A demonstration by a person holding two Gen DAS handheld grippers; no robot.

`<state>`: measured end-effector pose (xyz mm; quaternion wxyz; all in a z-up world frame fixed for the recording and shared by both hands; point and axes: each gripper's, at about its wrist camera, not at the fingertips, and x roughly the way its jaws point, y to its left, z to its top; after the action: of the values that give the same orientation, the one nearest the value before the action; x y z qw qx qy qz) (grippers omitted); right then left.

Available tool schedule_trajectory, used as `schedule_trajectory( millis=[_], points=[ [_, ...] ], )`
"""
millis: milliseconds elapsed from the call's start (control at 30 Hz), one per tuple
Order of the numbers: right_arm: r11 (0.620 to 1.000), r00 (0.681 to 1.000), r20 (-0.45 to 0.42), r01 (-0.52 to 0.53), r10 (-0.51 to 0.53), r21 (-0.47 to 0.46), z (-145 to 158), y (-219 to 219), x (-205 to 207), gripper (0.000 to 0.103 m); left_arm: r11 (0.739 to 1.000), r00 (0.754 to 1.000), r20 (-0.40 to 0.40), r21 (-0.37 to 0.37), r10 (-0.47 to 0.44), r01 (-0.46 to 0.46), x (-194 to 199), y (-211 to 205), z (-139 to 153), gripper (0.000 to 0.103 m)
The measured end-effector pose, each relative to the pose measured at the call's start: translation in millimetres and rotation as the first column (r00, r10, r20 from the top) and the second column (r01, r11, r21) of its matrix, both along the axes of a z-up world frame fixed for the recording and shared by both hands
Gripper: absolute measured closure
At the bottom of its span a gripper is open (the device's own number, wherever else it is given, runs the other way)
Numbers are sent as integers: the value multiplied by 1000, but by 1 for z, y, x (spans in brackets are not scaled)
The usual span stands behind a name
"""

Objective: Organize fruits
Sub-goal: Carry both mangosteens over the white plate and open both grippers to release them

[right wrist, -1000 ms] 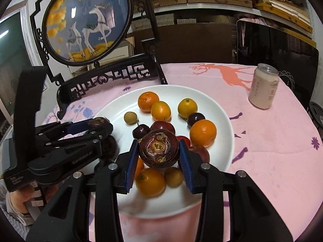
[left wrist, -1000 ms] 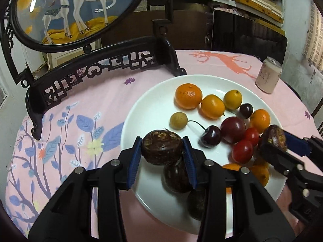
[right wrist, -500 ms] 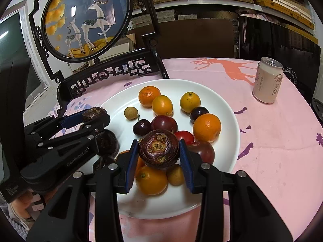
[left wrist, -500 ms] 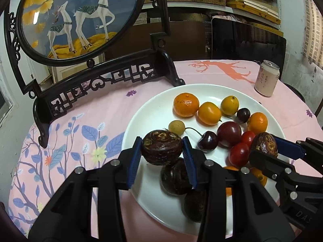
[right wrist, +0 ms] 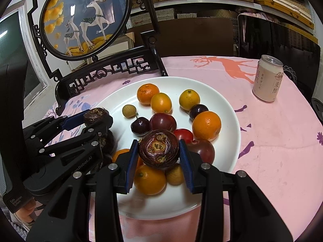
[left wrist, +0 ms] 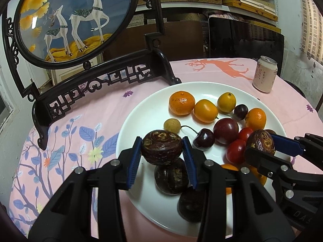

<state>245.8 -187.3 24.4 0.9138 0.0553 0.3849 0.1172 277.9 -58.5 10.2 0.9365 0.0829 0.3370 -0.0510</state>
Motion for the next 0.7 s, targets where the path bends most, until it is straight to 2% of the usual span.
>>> schedule_trajectory(
  millis=[333, 433, 500, 600, 700],
  points=[
    [1000, 1000, 2, 1, -1, 0, -1, 0, 0, 63, 1000, 1000, 1, -7, 1, -1, 1, 1, 1, 62],
    [1000, 1000, 16, 3, -2, -14, 1, 2, 2, 63, 997, 1000, -22, -78, 10, -12, 10, 11, 11, 62],
    [1000, 999, 34, 9, -8, -28, 5, 3, 7, 63, 993, 999, -52, -120, 14, -20, 22, 19, 19, 62],
    [1000, 998, 64, 25, -24, -18, 14, 6, 19, 63, 992, 998, -32, -112, 57, -60, 43, 24, 28, 62],
    [1000, 999, 47, -15, 16, -7, 14, 21, 38, 63, 990, 996, -84, -134, 31, -42, 68, 26, 23, 62]
  ],
)
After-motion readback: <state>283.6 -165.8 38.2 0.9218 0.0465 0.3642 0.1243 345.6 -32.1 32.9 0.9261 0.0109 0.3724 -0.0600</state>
